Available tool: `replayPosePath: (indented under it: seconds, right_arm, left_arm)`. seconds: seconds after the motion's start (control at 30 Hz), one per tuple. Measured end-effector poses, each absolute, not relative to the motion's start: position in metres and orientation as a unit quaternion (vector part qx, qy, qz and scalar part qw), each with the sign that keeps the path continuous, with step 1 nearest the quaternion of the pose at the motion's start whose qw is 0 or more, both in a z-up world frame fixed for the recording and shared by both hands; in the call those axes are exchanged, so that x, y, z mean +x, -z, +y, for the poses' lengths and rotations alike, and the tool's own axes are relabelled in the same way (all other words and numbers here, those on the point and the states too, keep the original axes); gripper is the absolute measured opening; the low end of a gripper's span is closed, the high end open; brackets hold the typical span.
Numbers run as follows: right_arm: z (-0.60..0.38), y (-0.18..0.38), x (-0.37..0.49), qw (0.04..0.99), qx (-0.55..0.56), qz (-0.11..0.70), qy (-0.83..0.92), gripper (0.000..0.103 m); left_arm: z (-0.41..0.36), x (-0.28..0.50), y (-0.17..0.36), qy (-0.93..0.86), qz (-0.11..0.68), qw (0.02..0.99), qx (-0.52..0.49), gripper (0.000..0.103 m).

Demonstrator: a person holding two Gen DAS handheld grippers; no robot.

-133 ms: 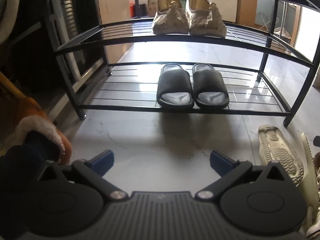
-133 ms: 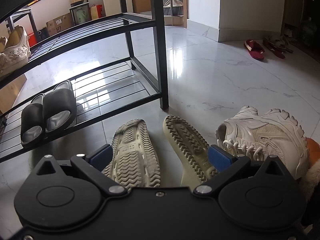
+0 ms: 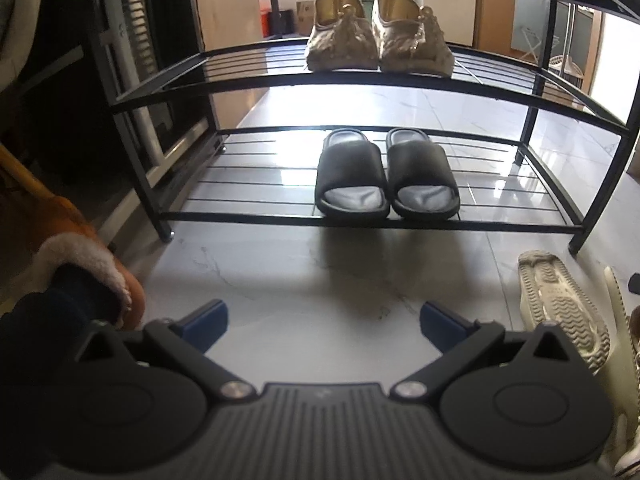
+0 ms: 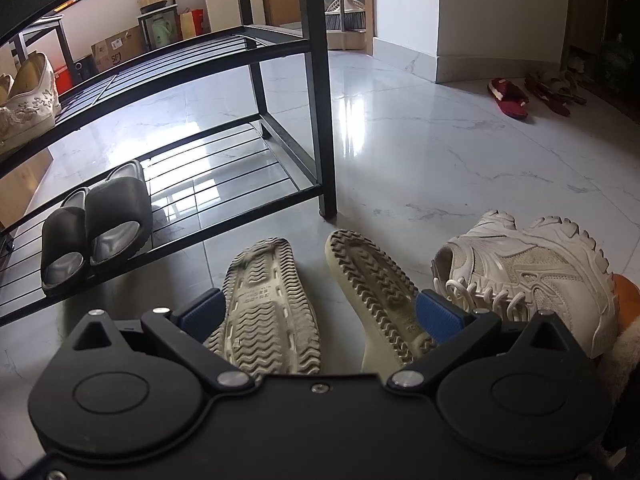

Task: Organize scattered shoes
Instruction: 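Move the left gripper toward the sole-up beige slide sandal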

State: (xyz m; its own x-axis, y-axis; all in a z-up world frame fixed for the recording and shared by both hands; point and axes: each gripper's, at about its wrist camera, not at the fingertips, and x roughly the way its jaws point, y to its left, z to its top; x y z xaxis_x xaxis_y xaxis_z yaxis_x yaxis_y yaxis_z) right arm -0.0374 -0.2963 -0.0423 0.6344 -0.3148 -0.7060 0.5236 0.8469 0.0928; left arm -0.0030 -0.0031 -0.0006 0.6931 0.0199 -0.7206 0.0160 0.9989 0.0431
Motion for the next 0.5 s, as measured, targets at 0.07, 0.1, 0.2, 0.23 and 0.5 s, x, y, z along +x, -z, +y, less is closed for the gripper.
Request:
replayPosePath:
  seconds: [0.07,0.1,0.2,0.23,0.5]
  right_arm:
    - [-0.296,0.042,-0.037,0.891,0.143,0.362,0.236,0.103]
    - [-0.295,0.042,-0.038,0.890,0.141,0.364,0.236,0.103]
    - [-0.294,0.042,-0.038,0.888,0.136,0.370,0.238,0.103]
    - [-0.294,0.042,-0.037,0.887,0.135,0.372,0.238,0.103]
    - [-0.309,0.021,-0.042,0.897,0.162,0.336,0.238,0.103]
  left_arm:
    - [-0.004,-0.004,0.001,0.002,0.391,0.920,0.025,0.102]
    - [-0.005,-0.005,0.001,0.003,0.391,0.920,0.026,0.102]
    - [-0.007,-0.007,0.001,0.007,0.389,0.921,0.028,0.102]
    - [-0.007,-0.006,0.002,0.013,0.389,0.921,0.027,0.102]
    - [-0.021,-0.011,0.005,0.067,0.394,0.917,0.014,0.102]
